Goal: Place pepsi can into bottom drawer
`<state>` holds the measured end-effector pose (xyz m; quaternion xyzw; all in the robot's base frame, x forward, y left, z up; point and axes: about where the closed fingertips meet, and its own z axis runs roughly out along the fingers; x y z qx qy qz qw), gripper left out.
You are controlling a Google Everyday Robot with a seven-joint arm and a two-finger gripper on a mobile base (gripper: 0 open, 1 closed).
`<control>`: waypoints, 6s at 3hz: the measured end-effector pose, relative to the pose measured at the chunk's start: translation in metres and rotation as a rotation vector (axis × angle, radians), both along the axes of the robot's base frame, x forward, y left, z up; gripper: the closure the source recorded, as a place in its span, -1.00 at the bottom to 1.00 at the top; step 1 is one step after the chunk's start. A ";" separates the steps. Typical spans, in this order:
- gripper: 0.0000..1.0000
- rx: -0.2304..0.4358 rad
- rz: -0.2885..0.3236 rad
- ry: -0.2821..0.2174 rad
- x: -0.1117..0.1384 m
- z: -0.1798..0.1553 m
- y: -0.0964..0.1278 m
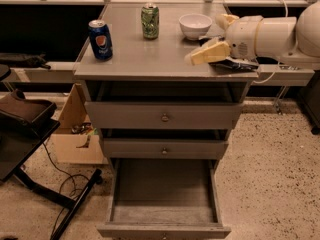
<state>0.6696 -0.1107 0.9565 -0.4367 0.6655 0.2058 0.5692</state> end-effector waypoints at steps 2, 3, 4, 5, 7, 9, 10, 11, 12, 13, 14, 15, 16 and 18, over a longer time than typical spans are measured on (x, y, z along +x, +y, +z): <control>-1.00 0.021 0.049 0.021 0.018 -0.009 0.028; -1.00 0.055 0.149 0.070 0.057 -0.031 0.089; -1.00 0.102 0.223 0.112 0.083 -0.045 0.147; -1.00 0.154 0.260 0.124 0.104 -0.049 0.194; -1.00 0.212 0.227 0.134 0.138 -0.046 0.268; -0.18 0.242 0.232 0.174 0.149 -0.055 0.327; 0.32 0.242 0.235 0.176 0.148 -0.056 0.329; 0.76 0.242 0.235 0.176 0.148 -0.056 0.329; 1.00 0.232 0.229 0.163 0.140 -0.049 0.324; 1.00 0.256 0.183 0.060 0.114 -0.003 0.291; 1.00 0.304 0.104 -0.027 0.076 0.028 0.253; 1.00 0.345 0.054 -0.013 0.033 0.010 0.232; 1.00 0.364 0.003 0.074 -0.009 -0.044 0.203; 1.00 0.294 -0.061 0.255 -0.081 -0.221 0.166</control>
Offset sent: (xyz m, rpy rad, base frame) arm 0.0639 0.0892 -0.0282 0.0780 0.0736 0.1620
